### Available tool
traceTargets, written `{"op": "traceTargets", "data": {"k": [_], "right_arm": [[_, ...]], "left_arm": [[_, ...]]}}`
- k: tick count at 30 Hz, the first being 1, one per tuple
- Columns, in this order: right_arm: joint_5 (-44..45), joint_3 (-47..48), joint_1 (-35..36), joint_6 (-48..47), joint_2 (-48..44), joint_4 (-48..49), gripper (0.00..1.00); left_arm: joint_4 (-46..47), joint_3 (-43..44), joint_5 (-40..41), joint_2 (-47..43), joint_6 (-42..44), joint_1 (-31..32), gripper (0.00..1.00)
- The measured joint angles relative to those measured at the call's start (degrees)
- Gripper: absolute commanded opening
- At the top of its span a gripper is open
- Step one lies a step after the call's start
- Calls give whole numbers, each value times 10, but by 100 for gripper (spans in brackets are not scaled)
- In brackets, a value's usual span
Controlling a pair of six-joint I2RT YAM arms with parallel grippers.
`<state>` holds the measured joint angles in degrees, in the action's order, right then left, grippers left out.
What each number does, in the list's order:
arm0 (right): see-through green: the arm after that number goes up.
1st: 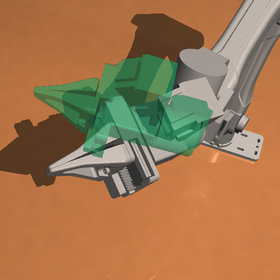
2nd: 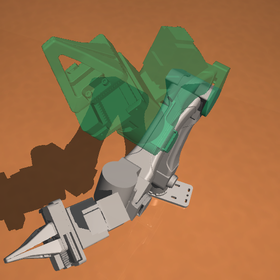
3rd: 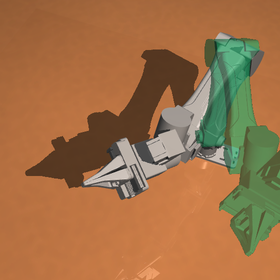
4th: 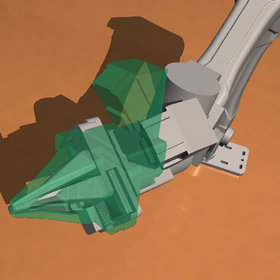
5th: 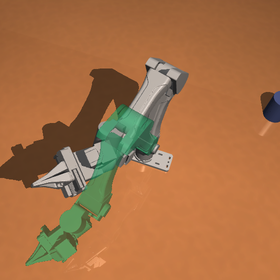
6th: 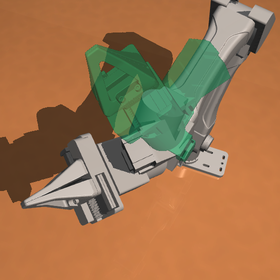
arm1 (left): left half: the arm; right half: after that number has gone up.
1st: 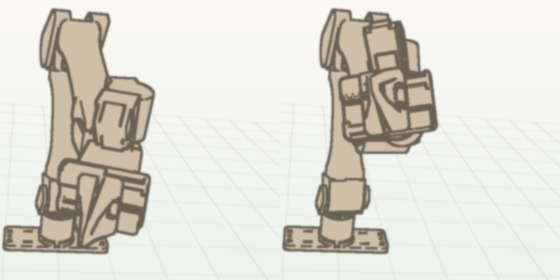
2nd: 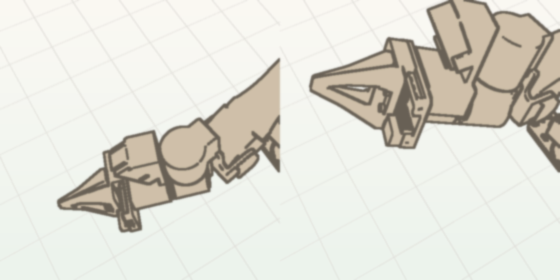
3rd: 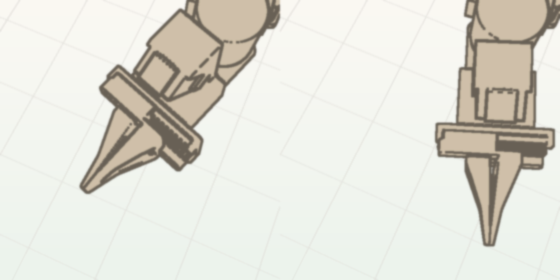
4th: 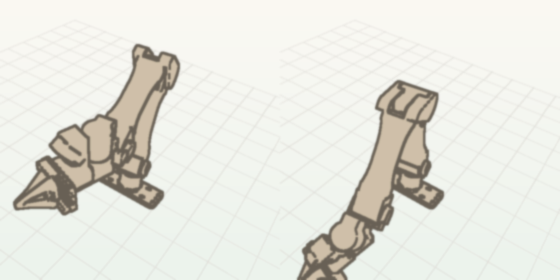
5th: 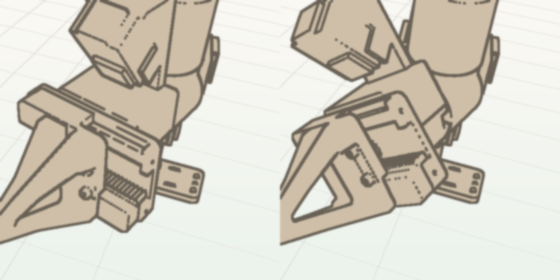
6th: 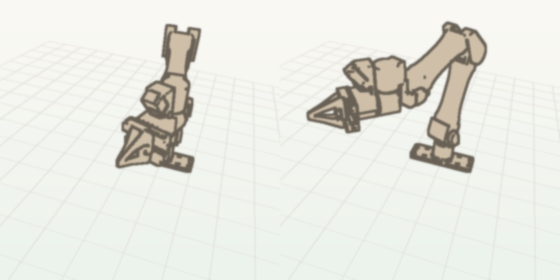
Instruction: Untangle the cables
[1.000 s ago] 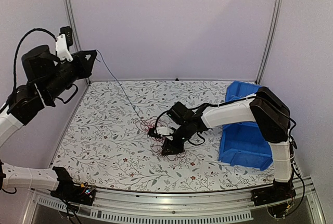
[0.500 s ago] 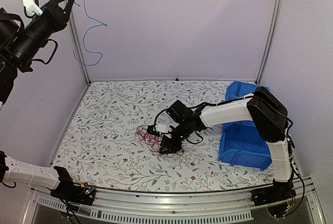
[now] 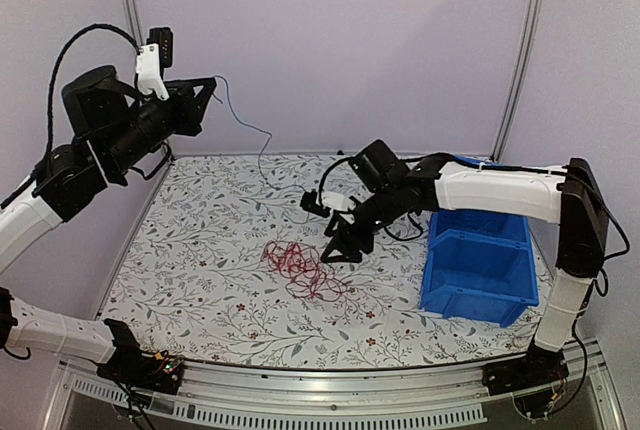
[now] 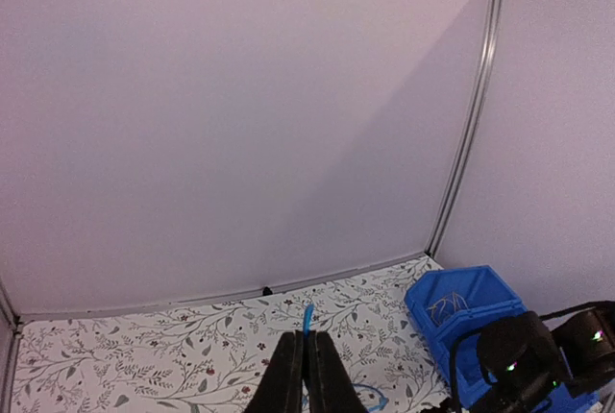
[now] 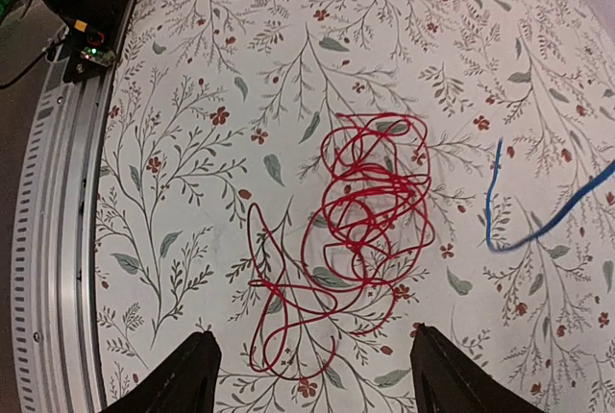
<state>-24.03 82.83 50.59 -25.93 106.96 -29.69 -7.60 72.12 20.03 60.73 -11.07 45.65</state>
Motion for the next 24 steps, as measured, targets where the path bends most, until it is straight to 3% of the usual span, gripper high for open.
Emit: {"op": "traceTargets", "data": {"k": [9, 17, 24], "right_arm": [[-16, 86, -33, -6, -113, -36, 73], [-47, 153, -29, 22, -110, -20, 77], [-64, 212, -1, 30, -51, 6, 79]], "left_arm": [[7, -46, -33, 15, -34, 0, 0], [16, -53, -63, 35, -63, 13, 0], [22, -53, -65, 35, -75, 28, 0]]}}
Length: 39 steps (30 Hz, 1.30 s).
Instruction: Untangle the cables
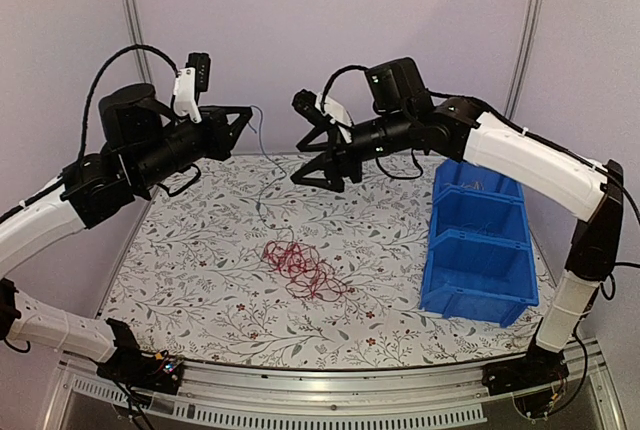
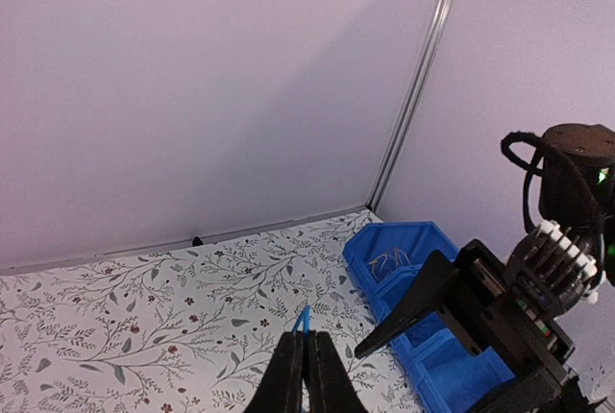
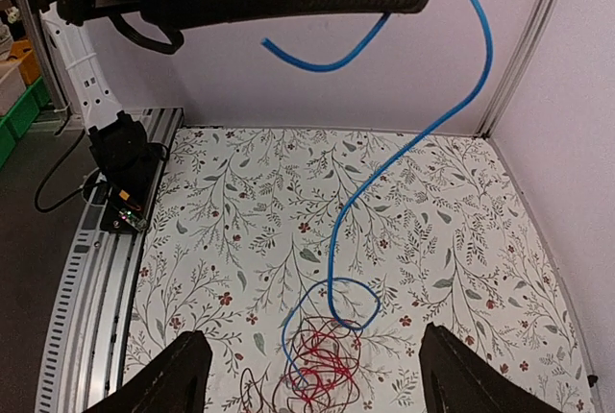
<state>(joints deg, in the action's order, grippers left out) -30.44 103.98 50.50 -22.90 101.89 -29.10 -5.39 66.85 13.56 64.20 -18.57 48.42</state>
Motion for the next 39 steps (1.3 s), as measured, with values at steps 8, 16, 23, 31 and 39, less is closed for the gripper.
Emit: {"op": "traceTargets", "data": {"k": [8, 16, 23, 31, 39], "right_arm": [[2, 45, 19, 10, 67, 26, 38], [37, 40, 19, 23, 78, 44, 0], [66, -47, 15, 16, 20, 56, 0], [79, -119, -57, -9, -97, 33, 0], [86, -234, -186, -15, -245, 16, 0]], "left_arm": [[0, 0, 0, -3, -6, 5, 0], [1, -5, 4, -18, -6, 7, 0], [5, -33, 11, -29, -2, 8, 47], [8, -67, 21, 4, 43, 10, 57], [18, -78, 24, 120, 132, -9, 57]]}}
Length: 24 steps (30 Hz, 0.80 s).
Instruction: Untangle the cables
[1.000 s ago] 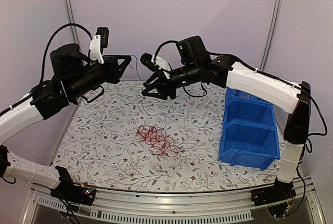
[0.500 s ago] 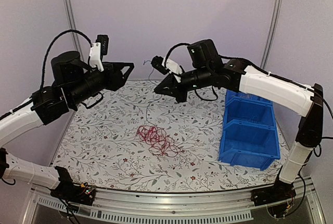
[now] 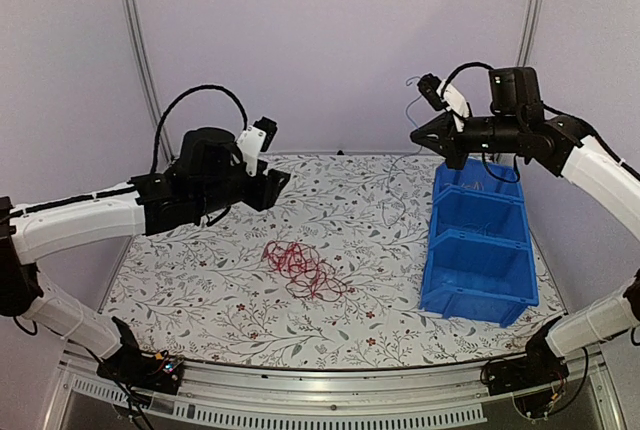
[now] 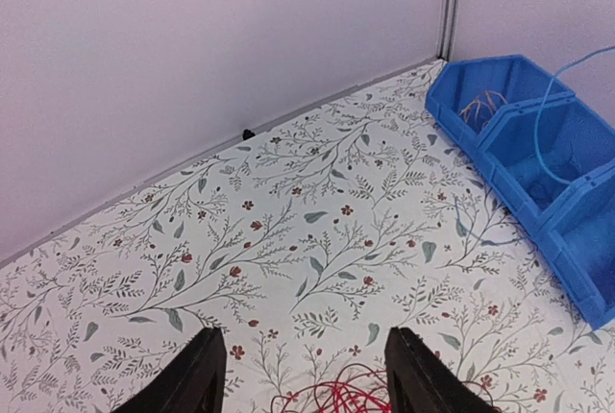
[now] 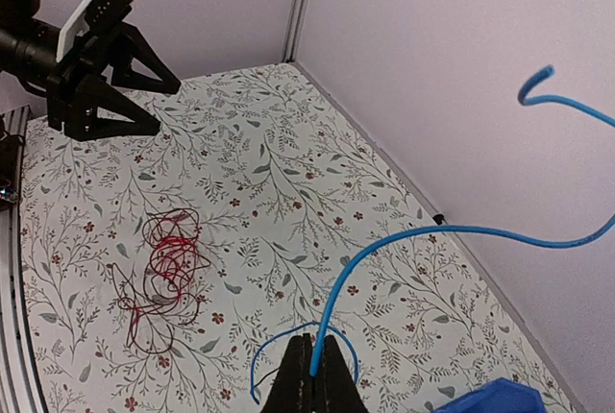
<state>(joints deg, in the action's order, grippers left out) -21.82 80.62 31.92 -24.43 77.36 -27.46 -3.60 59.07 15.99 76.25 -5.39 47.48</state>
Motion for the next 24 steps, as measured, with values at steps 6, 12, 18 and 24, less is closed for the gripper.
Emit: {"op": "traceTargets", "data": {"k": [6, 12, 18, 24], "right_arm": [[0, -59, -134, -7, -82, -25, 0], [2, -115, -253, -30, -119, -43, 0], [11, -194, -312, -69, -122, -79, 37], [42, -186, -314, -108, -29, -181, 62]], "left_arm": [[37, -1, -21, 63, 30, -40, 55], [49, -19, -58, 78, 28, -70, 53], [49, -26, -68, 65, 28, -71, 53], [48, -29, -77, 43, 28, -71, 53]]}}
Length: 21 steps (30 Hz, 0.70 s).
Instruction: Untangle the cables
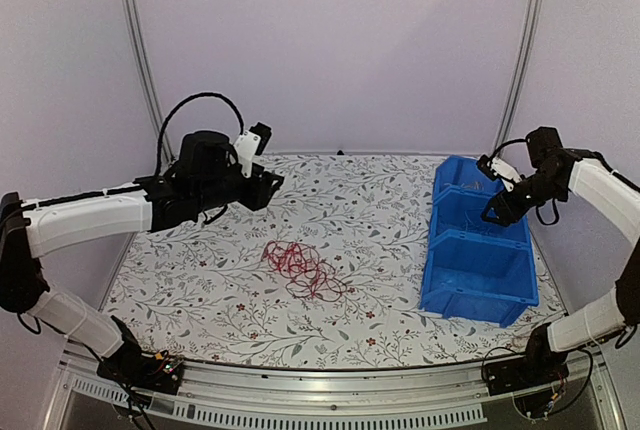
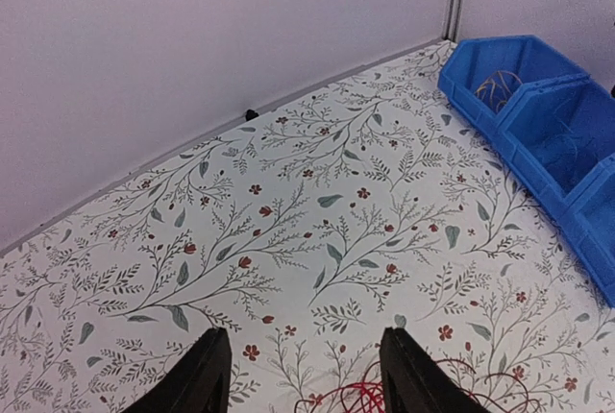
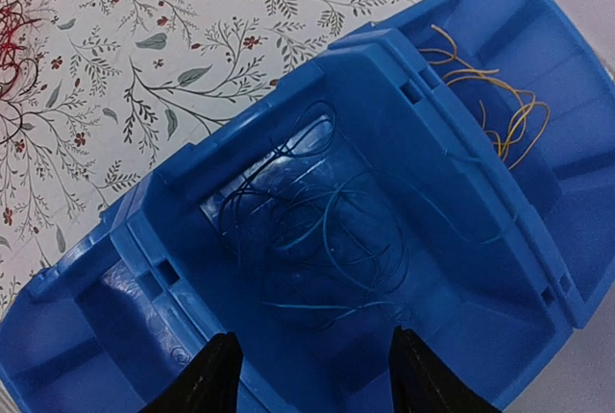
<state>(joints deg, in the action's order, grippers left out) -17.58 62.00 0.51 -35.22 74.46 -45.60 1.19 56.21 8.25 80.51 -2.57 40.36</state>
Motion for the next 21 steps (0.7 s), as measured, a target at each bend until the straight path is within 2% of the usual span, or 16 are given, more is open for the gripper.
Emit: {"op": "traceTargets", "data": {"k": [2, 5, 9, 16, 21], "right_arm": [[6, 21, 0, -7, 23, -36, 65], [-2, 78, 0, -10, 18, -68, 66], [-54, 147, 8, -8, -13, -56, 65], [-94, 148, 110, 18, -8, -18, 62], [-105, 140, 197, 45, 42, 16, 63]], "left_arm": [[-1, 0, -1, -3, 0, 0, 53], [-3, 0, -1, -3, 0, 0, 53], [-6, 0, -2, -3, -1, 0, 52], [-56, 22, -9, 32, -19, -2, 43], [-130, 84, -68, 124, -42, -17, 45]]}}
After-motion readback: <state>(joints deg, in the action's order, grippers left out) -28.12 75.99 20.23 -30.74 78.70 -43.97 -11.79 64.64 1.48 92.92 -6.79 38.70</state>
